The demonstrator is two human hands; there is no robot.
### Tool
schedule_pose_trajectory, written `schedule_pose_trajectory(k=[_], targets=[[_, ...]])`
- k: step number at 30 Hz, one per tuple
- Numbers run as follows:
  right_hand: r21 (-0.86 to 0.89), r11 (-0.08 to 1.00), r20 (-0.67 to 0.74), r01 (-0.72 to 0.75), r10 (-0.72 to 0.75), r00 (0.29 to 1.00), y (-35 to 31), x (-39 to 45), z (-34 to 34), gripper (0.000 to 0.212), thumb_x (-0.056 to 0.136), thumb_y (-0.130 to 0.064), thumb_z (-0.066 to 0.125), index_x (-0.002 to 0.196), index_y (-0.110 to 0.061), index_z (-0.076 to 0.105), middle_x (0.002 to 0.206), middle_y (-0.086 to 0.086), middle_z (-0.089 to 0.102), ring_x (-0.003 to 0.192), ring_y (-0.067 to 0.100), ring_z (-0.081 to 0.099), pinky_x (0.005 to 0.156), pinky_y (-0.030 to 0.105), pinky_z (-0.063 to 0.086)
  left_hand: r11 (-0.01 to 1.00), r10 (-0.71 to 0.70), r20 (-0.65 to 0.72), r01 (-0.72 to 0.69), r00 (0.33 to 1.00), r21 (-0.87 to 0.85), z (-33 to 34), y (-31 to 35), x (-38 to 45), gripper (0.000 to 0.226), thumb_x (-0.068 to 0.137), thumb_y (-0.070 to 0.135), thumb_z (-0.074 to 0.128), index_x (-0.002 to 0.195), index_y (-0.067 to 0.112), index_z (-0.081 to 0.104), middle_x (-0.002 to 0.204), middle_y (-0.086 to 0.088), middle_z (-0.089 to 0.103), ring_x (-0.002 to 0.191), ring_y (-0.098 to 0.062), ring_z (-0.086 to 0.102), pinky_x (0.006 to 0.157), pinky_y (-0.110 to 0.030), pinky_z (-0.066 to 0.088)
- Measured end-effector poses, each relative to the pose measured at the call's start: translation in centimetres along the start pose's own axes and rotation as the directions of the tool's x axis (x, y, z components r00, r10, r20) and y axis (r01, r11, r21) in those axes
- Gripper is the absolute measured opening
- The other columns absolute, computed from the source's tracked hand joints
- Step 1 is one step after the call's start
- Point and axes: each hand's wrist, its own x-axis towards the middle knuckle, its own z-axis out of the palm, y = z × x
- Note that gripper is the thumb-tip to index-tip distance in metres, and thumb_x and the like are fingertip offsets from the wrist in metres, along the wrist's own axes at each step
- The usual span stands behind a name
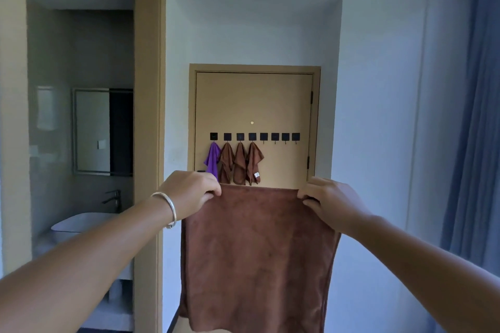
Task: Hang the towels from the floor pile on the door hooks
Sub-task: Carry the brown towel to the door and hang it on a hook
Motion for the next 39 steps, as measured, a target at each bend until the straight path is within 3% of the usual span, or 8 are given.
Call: schedule_pose_trajectory(k=[3,8,12,16,19,29,33,39], targets=[[-0.03,1.0,0.006,-0.004,0.005,1.0,1.6,2.4,2.7,0.012,0.093,-0.019,0.058,0.091,-0.03,0.065,0.09,-0.016,0.055,0.074,0.0,0.041,0.063,0.016,0.041,1.0,-0.01,-0.013,0.01,1.0,-0.004,3.0,-2.3,2.7,0.016,0.093,0.027,0.054,0.096,0.035,0.067,0.101,0.023,0.063,0.087,-0.004,0.059,0.066,-0.018,0.031],[-0.042,0.999,0.04,-0.019,0.021,0.999,4.9,6.1,6.8,0.016,0.095,-0.016,0.056,0.093,-0.03,0.063,0.09,-0.015,0.053,0.07,0.003,0.043,0.06,0.004,0.023,1.0,0.007,-0.002,-0.006,1.0,0.018,7.7,-5.0,7.2,0.017,0.095,0.025,0.052,0.095,0.035,0.066,0.098,0.021,0.063,0.082,-0.006,0.058,0.068,-0.023,0.04],[-0.078,0.997,0.126,0.018,-0.008,0.992,9.0,8.7,10.7,0.031,0.096,-0.009,0.05,0.108,-0.037,0.055,0.101,-0.013,0.044,0.074,0.01,0.05,0.064,0.016,0.041,0.999,0.025,0.036,-0.027,0.999,0.039,11.8,-6.3,11.2,0.024,0.096,0.015,0.047,0.096,0.035,0.061,0.098,0.017,0.057,0.075,-0.011,0.056,0.07,-0.032,0.047],[-0.034,0.997,0.165,0.063,-0.057,0.985,14.3,11.5,15.4,0.048,0.092,0.0,0.049,0.12,-0.039,0.055,0.117,-0.015,0.052,0.089,0.011,0.057,0.073,0.016,0.04,0.995,0.052,0.136,-0.063,0.989,0.081,16.6,-7.0,16.0,0.051,0.082,-0.009,0.046,0.101,0.037,0.052,0.105,0.018,0.049,0.072,-0.015,0.051,0.066,-0.034,0.048],[-0.027,0.994,0.172,0.104,-0.098,0.98,18.1,13.8,18.4,0.049,0.092,0.0,0.05,0.123,-0.038,0.058,0.122,-0.016,0.059,0.104,0.009,0.059,0.085,0.017,0.045,0.996,0.02,0.2,-0.037,0.98,0.085,20.0,-7.8,20.0,0.059,0.073,-0.013,0.041,0.104,0.038,0.047,0.105,0.017,0.05,0.073,-0.015,0.051,0.065,-0.034,0.046],[-0.028,0.995,0.118,0.093,-0.089,0.989,28.6,20.5,27.2,0.035,0.096,-0.015,0.047,0.122,-0.032,0.064,0.123,-0.016,0.062,0.105,0.01,0.061,0.085,0.019,0.044,0.988,-0.096,0.123,0.08,0.988,0.129,29.9,-10.0,31.8,0.039,0.09,0.006,0.043,0.11,0.038,0.055,0.11,0.018,0.058,0.085,-0.012,0.056,0.073,-0.031,0.047],[-0.064,0.996,0.102,0.062,-0.056,0.993,31.8,23.5,31.4,0.03,0.096,-0.022,0.051,0.122,-0.033,0.063,0.123,-0.015,0.062,0.104,0.011,0.061,0.084,0.024,0.049,0.994,-0.071,0.042,0.067,0.997,0.083,33.5,-11.9,36.1,0.022,0.093,0.023,0.049,0.107,0.033,0.062,0.108,0.016,0.062,0.086,-0.009,0.058,0.07,-0.024,0.041],[-0.142,0.99,0.064,0.013,-0.004,0.998,35.8,29.0,38.0,0.029,0.097,-0.02,0.051,0.119,-0.033,0.064,0.118,-0.012,0.064,0.101,0.014,0.06,0.082,0.027,0.05,0.996,-0.038,-0.017,0.04,0.999,0.085,40.6,-16.5,42.8,0.016,0.092,0.039,0.056,0.104,0.031,0.062,0.103,0.014,0.065,0.091,-0.011,0.059,0.083,-0.029,0.045]])
